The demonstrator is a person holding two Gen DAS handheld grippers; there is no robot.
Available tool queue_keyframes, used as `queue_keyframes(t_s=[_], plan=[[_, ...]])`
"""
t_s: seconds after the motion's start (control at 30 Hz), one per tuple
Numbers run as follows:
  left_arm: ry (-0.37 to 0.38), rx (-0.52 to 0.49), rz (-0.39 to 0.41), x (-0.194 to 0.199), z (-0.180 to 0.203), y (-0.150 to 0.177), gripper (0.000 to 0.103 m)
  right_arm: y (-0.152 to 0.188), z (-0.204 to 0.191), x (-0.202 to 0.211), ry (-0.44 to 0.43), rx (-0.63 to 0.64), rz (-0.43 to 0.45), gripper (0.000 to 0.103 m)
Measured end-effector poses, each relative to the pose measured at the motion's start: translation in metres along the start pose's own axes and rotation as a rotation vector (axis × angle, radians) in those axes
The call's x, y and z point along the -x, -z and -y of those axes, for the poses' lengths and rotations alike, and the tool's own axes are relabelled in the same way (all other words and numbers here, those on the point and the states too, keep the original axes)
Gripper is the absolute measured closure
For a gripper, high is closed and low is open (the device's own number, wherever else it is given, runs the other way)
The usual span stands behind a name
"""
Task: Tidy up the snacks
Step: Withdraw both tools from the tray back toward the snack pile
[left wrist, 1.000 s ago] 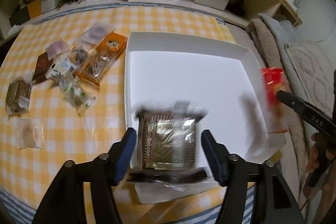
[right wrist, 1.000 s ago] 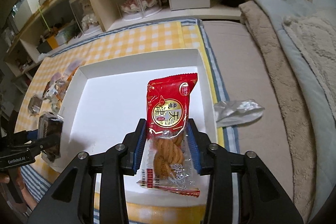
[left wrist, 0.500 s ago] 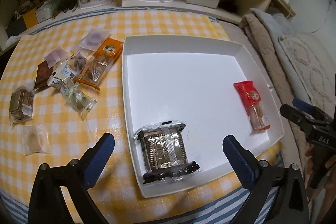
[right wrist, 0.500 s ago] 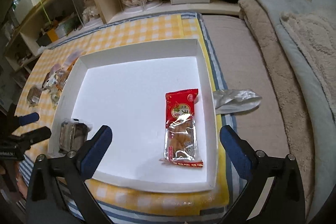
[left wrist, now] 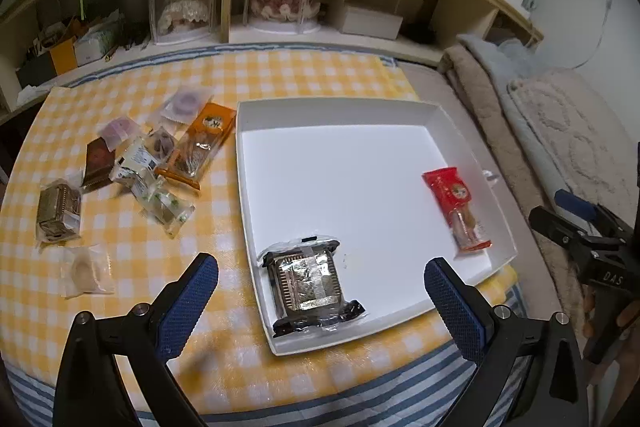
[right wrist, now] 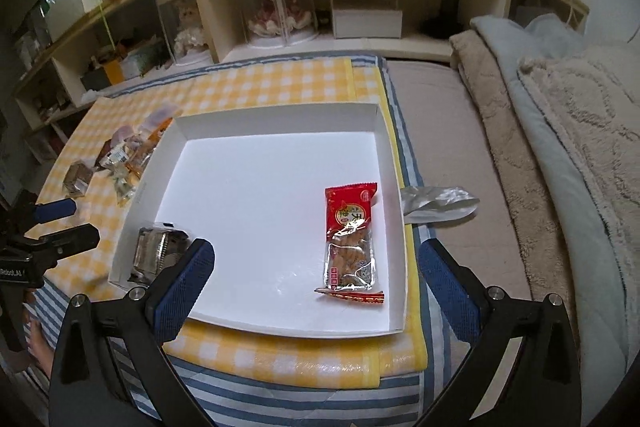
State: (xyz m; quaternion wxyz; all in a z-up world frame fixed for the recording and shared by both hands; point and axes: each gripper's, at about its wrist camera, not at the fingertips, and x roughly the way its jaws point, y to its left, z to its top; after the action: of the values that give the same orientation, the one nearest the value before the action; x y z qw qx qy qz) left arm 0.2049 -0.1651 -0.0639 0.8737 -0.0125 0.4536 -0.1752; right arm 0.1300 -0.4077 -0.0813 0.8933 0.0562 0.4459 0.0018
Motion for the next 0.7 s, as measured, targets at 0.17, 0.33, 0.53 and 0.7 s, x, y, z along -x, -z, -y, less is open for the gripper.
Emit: queue_keyframes(t_s=[0.17,0.33,0.53,0.7], plan=[[0.023,0.002,0.041,0.027,-0.003,0.001,0.000,-0.002,-0.006,0.019,0.008,-0.013,0.028,0.000],[0.034,-0.010,0.076,0.055,-0.011,-0.001,0.000,-0.006,-0.013,0.043,-0.006,-0.031,0.065,0.000],[0.023,-0.028,0.129,0.090,-0.023,-0.005,0.000,-0.017,-0.035,0.067,-0.015,-0.007,0.110,0.000],[0.000,-0.039,0.169,0.116,-0.043,-0.006,0.000,-0.029,-0.058,0.078,-0.030,0.010,0.148,0.000]])
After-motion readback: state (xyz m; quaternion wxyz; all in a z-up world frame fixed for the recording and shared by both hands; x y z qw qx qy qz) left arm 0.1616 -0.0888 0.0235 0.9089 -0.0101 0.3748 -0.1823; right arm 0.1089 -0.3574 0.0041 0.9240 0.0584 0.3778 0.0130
